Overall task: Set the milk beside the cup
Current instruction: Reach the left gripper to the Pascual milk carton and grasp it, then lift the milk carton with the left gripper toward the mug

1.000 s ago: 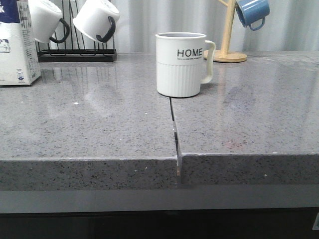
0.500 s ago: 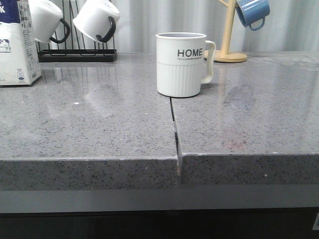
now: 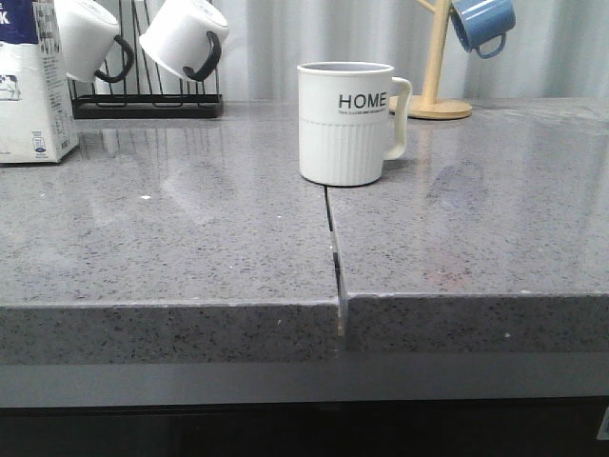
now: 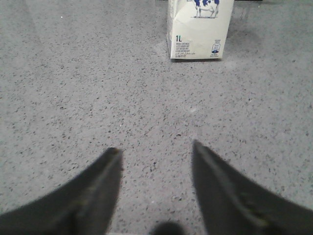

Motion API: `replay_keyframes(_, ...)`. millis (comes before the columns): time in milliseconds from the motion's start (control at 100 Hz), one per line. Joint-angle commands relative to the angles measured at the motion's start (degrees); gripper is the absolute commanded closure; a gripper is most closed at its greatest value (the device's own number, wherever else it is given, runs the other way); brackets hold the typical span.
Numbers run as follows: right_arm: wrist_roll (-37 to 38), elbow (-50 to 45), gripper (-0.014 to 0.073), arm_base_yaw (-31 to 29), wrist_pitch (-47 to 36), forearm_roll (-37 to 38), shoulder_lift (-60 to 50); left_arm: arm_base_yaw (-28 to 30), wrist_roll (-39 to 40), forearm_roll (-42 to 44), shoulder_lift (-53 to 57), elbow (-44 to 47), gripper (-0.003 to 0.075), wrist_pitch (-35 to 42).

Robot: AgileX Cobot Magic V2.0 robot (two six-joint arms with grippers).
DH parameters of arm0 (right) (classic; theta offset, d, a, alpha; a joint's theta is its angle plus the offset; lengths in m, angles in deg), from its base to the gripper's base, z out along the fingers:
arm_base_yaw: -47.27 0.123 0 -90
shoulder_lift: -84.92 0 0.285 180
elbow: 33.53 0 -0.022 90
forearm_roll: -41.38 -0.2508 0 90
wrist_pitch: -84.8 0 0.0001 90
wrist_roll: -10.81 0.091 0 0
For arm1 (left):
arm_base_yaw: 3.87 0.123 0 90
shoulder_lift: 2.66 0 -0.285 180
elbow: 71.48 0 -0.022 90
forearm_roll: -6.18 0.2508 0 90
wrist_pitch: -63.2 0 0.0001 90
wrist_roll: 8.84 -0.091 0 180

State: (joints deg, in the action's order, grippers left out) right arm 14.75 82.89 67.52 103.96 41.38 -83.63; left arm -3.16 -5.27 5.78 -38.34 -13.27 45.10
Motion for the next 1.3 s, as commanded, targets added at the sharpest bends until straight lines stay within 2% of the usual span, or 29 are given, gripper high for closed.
replay_keyframes(0,-0.07,1.56,0.0661,0.1,-4.36,0.0,0.54,-0.22,0.01,-2.2,-4.32,-2.67,0.0044,8.94)
replay_keyframes(40,-0.07,1.56,0.0661,0.1,-4.36,0.0,0.54,-0.22,0.01,-2.85,-5.99,-3.05,-0.0001,10.7)
replay_keyframes(170,-0.07,1.56,0.0661,0.1,-4.36,0.0,0.54,-0.22,0.01,-2.98,-12.34,-3.89,0.0084,19.64)
replay_keyframes(260,-0.07,1.56,0.0661,0.1,-4.36,0.0,0.54,-1.46,0.01,-2.98,-16.45,-6.46,0.0087,22.78)
replay_keyframes(440,-0.07,1.56,0.0661,0.1,-4.36,0.0,0.54,-7.94,-0.46,-2.98,-24.27,-10.96,0.0087,30.12)
replay_keyframes(660,-0.07,1.56,0.0661,0.1,-4.36,0.0,0.54,-8.3,-0.46,-2.74,-33.75,-15.75,0.0087,36.23)
replay_keyframes(1290,-0.07,1.56,0.0661,0.1,-4.36,0.0,0.54,-9.81,-0.46,-2.74,-49.06,-28.58,0.0087,40.7)
